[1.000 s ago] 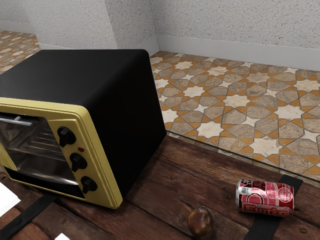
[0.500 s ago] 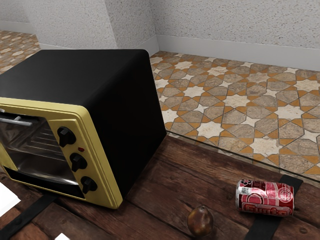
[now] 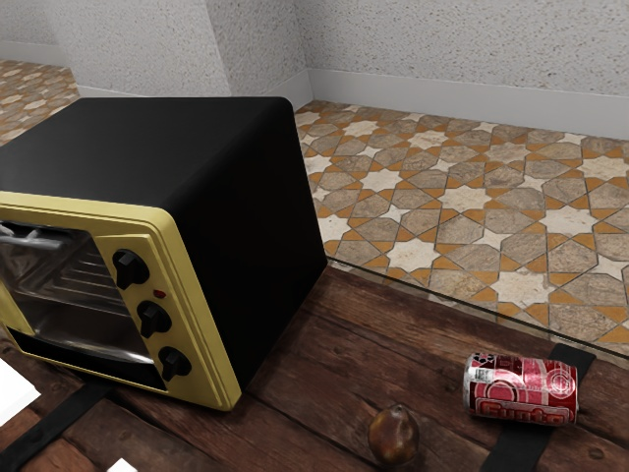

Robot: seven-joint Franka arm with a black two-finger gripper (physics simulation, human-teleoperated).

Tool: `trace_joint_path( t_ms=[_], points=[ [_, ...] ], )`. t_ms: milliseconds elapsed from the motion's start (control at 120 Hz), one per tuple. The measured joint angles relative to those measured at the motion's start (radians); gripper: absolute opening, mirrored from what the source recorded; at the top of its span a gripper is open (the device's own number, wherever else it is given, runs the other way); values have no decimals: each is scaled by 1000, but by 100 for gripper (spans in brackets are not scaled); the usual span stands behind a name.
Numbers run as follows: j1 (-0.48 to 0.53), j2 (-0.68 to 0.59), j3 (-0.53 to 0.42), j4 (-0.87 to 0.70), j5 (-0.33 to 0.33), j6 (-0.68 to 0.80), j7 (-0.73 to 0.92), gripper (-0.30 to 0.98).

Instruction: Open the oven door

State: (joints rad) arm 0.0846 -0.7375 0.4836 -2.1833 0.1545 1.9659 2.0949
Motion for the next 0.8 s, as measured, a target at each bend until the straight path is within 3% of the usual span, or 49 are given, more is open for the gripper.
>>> trace_joint_path(
  t_ms=[100, 167, 192, 242, 283, 300, 342, 383, 433, 492, 542, 625, 717, 800],
  points=[
    [48, -85, -1, -81, 2, -25, 9, 74],
    [149, -272, -7, -195, 10, -82, 16, 54],
    [210, -371, -6, -233, 13, -120, 21, 38],
    [416, -545, -2, -252, 11, -225, 45, 46],
    [580, -575, -16, -59, -43, -322, 75, 51],
    [617, -537, -30, 54, -80, -356, 85, 53],
    [671, -303, -113, 404, -230, -394, 88, 57],
    [690, -80, -272, 681, -343, -410, 70, 60],
    [699, 132, -488, 867, -421, -426, -7, 62],
    [704, 361, -846, 1004, -377, -475, -158, 64],
    [700, 560, -1025, 1049, -340, -519, -309, 65],
    [725, 711, -1163, 1053, -297, -567, -551, 66],
    [747, 747, -1234, 1035, -250, -583, -782, 67],
    [762, 769, -1288, 925, -175, -575, -964, 68]
  ],
)
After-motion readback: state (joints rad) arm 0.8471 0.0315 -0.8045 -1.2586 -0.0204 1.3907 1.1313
